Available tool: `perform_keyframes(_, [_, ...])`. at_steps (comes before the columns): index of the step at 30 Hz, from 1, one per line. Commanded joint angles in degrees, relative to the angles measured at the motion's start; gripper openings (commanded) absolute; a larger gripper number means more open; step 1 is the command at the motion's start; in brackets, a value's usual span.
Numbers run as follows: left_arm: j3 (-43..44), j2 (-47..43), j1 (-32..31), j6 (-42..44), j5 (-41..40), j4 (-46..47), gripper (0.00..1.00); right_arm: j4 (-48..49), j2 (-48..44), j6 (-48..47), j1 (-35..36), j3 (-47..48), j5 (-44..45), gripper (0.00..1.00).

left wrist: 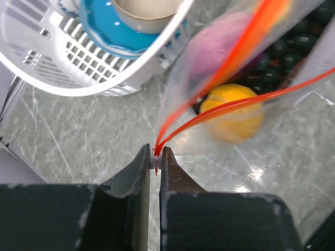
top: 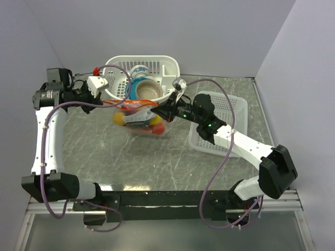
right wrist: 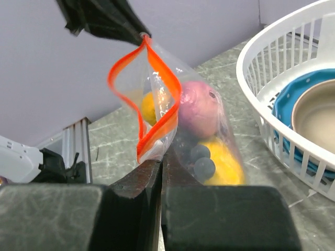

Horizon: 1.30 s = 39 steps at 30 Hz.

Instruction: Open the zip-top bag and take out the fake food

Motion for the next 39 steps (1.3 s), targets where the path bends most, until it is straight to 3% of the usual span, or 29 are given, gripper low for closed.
perform_keyframes(1, [-4.2, -3.3, -4.9, 0.8, -0.2, -5.9, 0.04, 4.0, -1.9, 3.1, -0.5, -4.0, 1.5, 0.09])
perform_keyframes(2, [-5.7, -3.3, -6.0, 2.8, -0.9, -7.5, 0.05, 2.8, -2.1, 4.1, -0.4, -4.9, 2.4, 0.09])
perform_keyframes(8, [-13.2, -2.1, -10.1, 7.1, -0.6, -15.9, 0.06, -2.8, -5.4, 5.6, 2.5, -11.8, 5.5, 0.39])
perform_keyframes(11, [-14.7, -4.0, -14.0, 5.4, -0.9, -15.9, 0.09, -13.5, -8.6, 0.2, 8.0, -10.9, 13.7, 0.73])
perform_keyframes(12, [-14.9, -4.5, -17.0, 4.6, -1.0, -15.9, 0.11, -20.4, -9.4, -1.1, 10.2, -10.0, 16.4, 0.77])
perform_keyframes(13, [-14.8, -4.9, -18.6, 3.0, -1.1, -15.9, 0.12, -22.9, -10.4, -2.0, 11.8, -9.2, 18.9, 0.92])
perform_keyframes(14, [-14.6, -5.8, -20.0, 2.2, -1.2, -15.9, 0.13, -24.6, -12.8, -2.4, 13.3, -9.6, 23.8, 1.0])
perform_keyframes(17, [-12.2, -6.8, -23.5, -1.2, -0.2, -15.9, 0.23, -29.8, -19.8, -1.0, 18.2, -11.5, 29.9, 1.0])
perform_keyframes(20, [-8.3, -6.3, -24.0, -3.9, -0.2, -15.8, 0.4, -35.0, -27.1, 1.8, 22.0, -13.6, 34.4, 1.0])
perform_keyframes(21, [-7.4, -6.1, -24.0, -4.7, -1.4, -14.9, 0.82, -37.2, -28.8, 2.7, 23.7, -14.7, 35.1, 1.0])
perform_keyframes(23, [-8.2, -5.2, -24.1, -9.2, -4.4, -11.0, 0.99, -38.8, -32.7, 5.7, 24.9, -15.8, 36.0, 1.0])
perform_keyframes(27, [-14.4, -3.8, -24.1, -12.0, -8.1, -0.7, 0.97, -37.3, -35.4, 10.2, 28.8, -18.6, 33.1, 1.0])
perform_keyframes(32, [-19.2, 0.0, -24.1, -16.0, -13.7, 9.2, 0.91, -35.3, -29.7, 10.6, 40.4, -19.2, 31.0, 0.98])
perform_keyframes(34, [-19.8, 2.9, -24.1, -17.7, -15.9, 13.8, 0.88, -35.9, -24.7, 9.7, 42.8, -18.1, 29.2, 0.92])
perform_keyframes(35, [-19.9, 3.9, -24.1, -18.3, -16.4, 15.2, 0.87, -35.7, -23.1, 9.8, 44.1, -17.9, 28.4, 0.8])
perform_keyframes(38, [-18.7, 8.0, -24.1, -20.2, -18.0, 20.4, 0.87, -31.3, -17.2, 10.6, 45.2, -17.6, 25.8, 0.61])
perform_keyframes(39, [-17.6, 9.0, -24.1, -20.4, -18.0, 21.1, 0.87, -30.4, -15.9, 10.9, 45.3, -17.7, 25.5, 0.6])
